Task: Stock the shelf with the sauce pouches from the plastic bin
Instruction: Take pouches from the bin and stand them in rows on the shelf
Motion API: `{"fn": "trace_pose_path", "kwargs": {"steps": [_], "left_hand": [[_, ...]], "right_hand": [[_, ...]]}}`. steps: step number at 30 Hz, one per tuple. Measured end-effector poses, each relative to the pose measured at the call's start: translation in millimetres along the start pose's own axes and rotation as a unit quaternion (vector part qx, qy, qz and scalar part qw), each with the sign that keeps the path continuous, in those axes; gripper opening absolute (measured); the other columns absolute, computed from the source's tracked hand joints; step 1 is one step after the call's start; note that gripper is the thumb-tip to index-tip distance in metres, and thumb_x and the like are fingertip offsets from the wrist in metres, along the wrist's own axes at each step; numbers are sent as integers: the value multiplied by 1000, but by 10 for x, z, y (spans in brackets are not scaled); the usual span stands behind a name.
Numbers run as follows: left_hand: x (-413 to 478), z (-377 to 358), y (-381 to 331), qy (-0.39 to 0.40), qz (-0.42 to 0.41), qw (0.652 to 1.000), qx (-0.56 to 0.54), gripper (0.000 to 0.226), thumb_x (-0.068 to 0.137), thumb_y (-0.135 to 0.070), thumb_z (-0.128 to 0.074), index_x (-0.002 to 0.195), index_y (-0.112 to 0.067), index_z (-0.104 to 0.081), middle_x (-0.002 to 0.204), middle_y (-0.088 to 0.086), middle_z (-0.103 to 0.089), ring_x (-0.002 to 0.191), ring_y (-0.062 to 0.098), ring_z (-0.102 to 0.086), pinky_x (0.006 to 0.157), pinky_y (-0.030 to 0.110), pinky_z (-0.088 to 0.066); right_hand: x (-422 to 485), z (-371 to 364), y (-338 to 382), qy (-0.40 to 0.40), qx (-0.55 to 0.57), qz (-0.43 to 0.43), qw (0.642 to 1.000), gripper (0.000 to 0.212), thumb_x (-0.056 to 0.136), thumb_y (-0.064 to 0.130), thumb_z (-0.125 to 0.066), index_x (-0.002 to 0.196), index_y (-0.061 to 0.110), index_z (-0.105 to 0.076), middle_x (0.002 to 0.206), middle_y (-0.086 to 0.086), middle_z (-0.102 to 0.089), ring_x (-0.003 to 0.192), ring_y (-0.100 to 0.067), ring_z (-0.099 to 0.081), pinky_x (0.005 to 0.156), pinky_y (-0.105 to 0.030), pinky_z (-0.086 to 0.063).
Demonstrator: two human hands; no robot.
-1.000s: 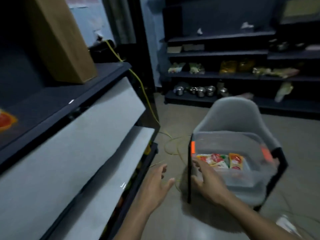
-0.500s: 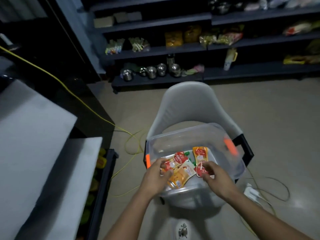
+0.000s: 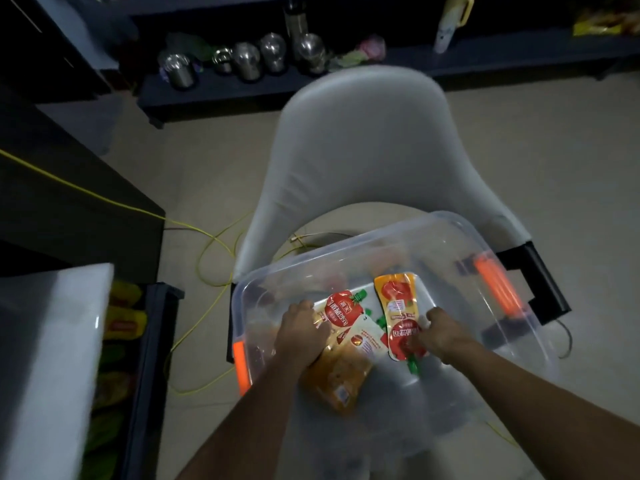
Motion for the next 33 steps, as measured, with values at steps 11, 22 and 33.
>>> {"fn": "trace_pose_path", "kwargs": {"steps": [11,22,33], "left_hand": [[419,-364,56,-22,-45,974,222,78,82,-66,-59,142,-20,-39,143,3,-50,129,22,-49,111,40,-38],[197,-224,-153,10,7,986,165,57,86,-45,-68,134,-20,-48,132,3,-59,118,23,-58,99,35,-46],[-900,319,-446,-5,24,953,-303,25,84,-40,-67,103,-23,-66,97,3,-76,90,26,-72,90,49,-56]], "right_hand": [[993,-559,-613,-39,177,-112,977,86,36,29,-89,111,2,-55,100,-18,-68,85,-34,-69,77,-46,-59],[235,-444,43,49,297,-65,951,26,79,-5,-68,104,3,-62,95,-19,-67,74,-30,-65,62,-35,-53],[-1312,540,537,-95,235,247,935,7,91,11,-60,89,17,-62,84,-1,-68,76,-17,-66,65,-31,-54]]}}
Point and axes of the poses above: each hand's wrist, its own x-axis towards the middle knuckle, its own z-axis out of the back of the hand, y = z × x, the point moved 10 cm from there along x, towards the middle knuckle
